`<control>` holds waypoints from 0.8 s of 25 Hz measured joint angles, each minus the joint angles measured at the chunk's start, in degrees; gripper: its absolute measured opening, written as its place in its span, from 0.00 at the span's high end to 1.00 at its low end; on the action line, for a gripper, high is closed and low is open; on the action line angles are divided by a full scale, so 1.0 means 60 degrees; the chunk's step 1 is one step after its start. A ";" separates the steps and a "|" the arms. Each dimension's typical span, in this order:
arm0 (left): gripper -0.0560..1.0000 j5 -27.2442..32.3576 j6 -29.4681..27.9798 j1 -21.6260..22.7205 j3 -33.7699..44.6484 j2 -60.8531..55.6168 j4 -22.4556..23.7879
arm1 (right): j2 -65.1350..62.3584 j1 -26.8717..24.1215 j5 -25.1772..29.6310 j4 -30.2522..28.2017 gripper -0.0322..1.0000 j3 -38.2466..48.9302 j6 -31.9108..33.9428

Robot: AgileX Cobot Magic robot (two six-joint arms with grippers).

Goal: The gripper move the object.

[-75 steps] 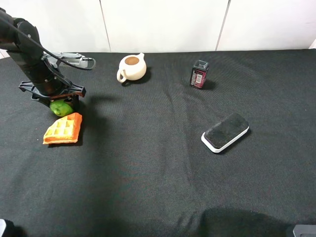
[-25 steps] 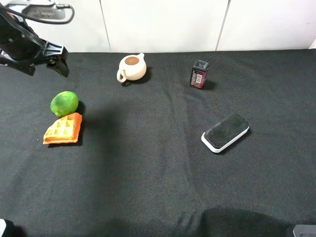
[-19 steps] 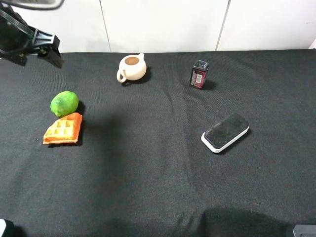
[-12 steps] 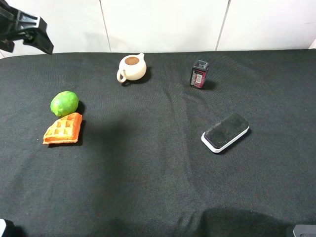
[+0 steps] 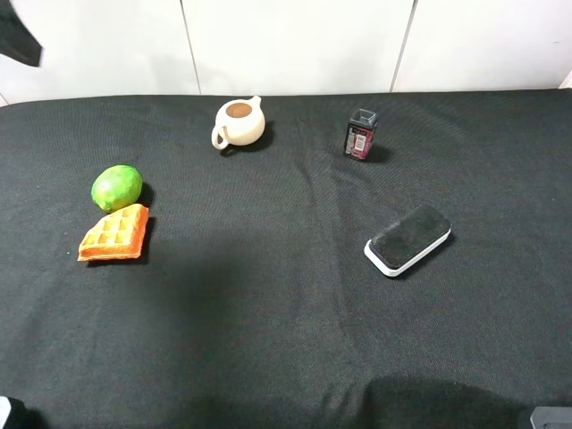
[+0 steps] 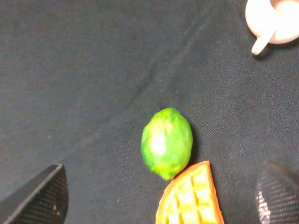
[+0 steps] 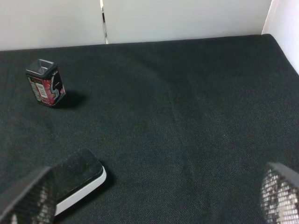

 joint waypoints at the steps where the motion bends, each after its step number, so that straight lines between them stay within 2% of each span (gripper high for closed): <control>1: 0.19 0.0197 -0.0073 0.0000 0.0000 -0.0227 0.0067 | 0.0000 0.0000 0.0000 0.0000 0.33 0.0000 0.0000; 11: 0.19 0.2316 -0.0514 0.0000 0.0000 -0.2637 0.0819 | 0.0000 0.0000 0.0000 0.0000 0.33 0.0000 0.0000; 16: 0.19 0.3476 -0.0547 0.0000 0.0000 -0.4065 0.0853 | 0.0000 0.0000 0.0000 0.0000 0.33 0.0000 0.0000; 20: 0.19 0.3586 -0.0627 0.0000 0.0027 -0.5240 0.0858 | 0.0000 0.0000 0.0000 0.0000 0.33 0.0000 0.0000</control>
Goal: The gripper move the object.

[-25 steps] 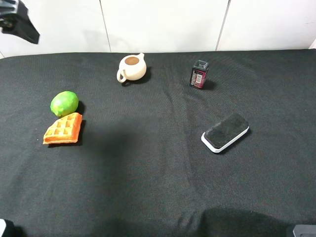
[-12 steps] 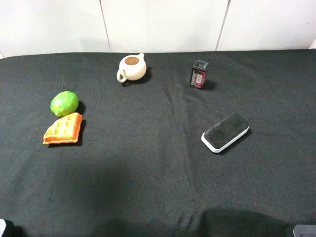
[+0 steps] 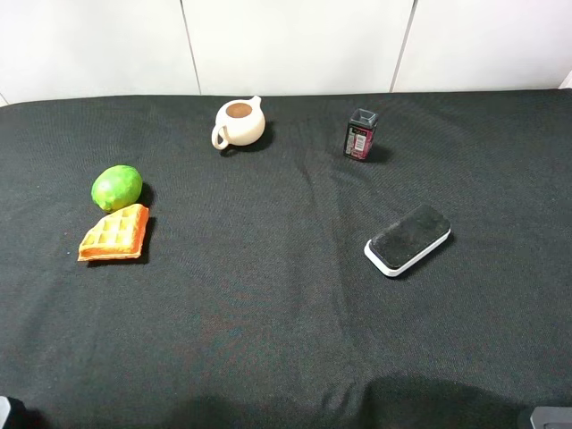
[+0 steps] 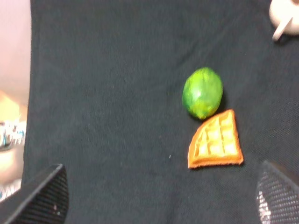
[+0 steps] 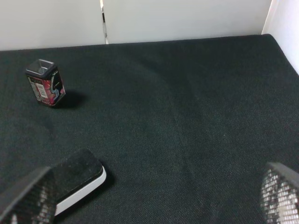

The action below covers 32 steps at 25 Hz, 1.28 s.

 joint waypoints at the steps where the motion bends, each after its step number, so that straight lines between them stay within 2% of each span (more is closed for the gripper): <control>1: 0.19 0.0000 -0.0027 0.0000 0.0065 -0.0309 0.0000 | 0.0000 0.0000 0.0000 0.0000 0.33 0.0000 0.0000; 12: 0.19 0.0000 -0.0546 0.0000 0.2552 -0.3538 -0.0052 | 0.0000 0.0000 0.0000 0.0000 0.33 0.0000 0.0000; 19: 0.19 -0.0039 -0.0600 0.0000 0.4245 -0.4638 -0.0272 | 0.0000 0.0000 0.0000 0.0000 0.33 0.0000 0.0000; 24: 0.19 -0.0185 -0.0610 0.0000 0.4873 -0.4806 -0.0487 | 0.0000 0.0000 0.0000 0.0000 0.33 0.0000 0.0000; 32: 0.19 -0.0756 -0.0397 0.0000 0.5158 -0.5501 -0.0506 | 0.0000 0.0000 0.0000 0.0008 0.33 0.0000 0.0000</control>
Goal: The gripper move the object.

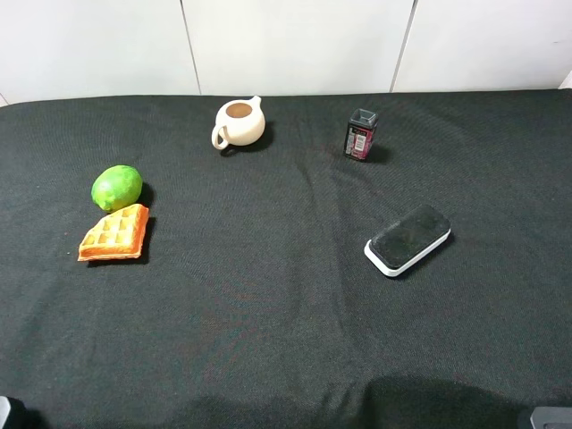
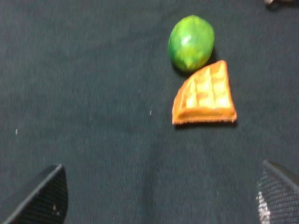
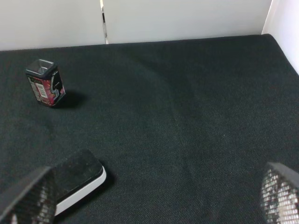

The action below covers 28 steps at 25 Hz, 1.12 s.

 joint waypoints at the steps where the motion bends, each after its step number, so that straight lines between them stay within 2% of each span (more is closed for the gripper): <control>1: 0.19 -0.0066 0.0065 0.0000 0.0030 -0.0031 0.0000 | 0.0000 0.0000 0.0000 0.0050 0.33 0.0000 0.0000; 17: 0.19 -0.0173 0.0233 0.0057 0.0062 -0.0031 0.0412 | 0.0000 0.0000 0.0000 0.0050 0.33 0.0000 0.0000; 24: 0.19 -0.0172 0.0272 0.1261 0.0062 -0.0031 0.0421 | 0.0000 0.0000 0.0000 0.0050 0.33 0.0000 0.0000; 28: 0.19 -0.0172 0.0272 0.1344 0.0062 -0.0031 0.0421 | 0.0000 0.0000 0.0000 0.0050 0.33 0.0000 0.0000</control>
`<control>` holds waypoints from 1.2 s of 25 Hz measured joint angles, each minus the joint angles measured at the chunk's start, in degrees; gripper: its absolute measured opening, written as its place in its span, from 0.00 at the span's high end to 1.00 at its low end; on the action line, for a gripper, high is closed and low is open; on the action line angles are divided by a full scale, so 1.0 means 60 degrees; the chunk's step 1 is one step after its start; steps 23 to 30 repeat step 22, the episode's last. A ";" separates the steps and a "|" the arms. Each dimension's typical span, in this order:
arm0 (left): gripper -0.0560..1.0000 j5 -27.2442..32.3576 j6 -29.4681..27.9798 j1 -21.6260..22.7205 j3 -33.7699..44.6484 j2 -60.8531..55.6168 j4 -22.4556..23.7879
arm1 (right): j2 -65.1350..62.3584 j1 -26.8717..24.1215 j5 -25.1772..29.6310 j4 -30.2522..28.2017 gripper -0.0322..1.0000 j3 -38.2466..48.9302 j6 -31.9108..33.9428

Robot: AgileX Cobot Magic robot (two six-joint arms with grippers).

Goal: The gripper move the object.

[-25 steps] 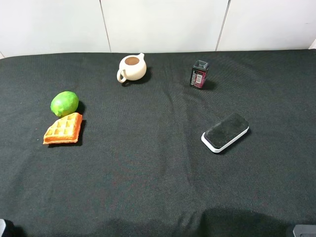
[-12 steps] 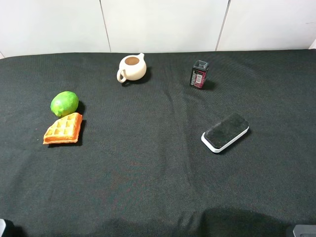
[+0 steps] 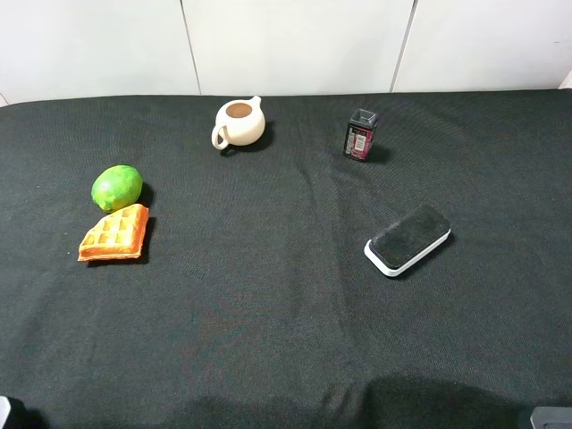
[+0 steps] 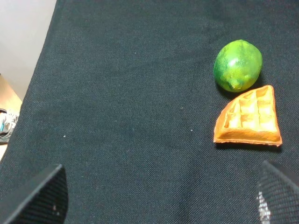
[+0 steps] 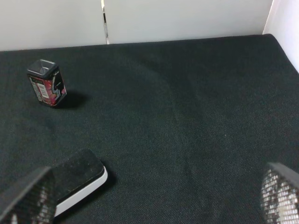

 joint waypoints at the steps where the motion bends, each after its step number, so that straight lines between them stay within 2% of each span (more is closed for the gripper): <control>1: 0.19 0.0000 0.0011 0.0000 0.0000 0.0000 0.0000 | 0.0000 0.0000 0.0000 0.0000 0.33 0.0000 0.0000; 30: 0.19 0.0000 0.0020 0.0000 0.0000 0.0000 0.0000 | 0.0000 0.0000 0.0000 0.0000 0.33 0.0000 0.0000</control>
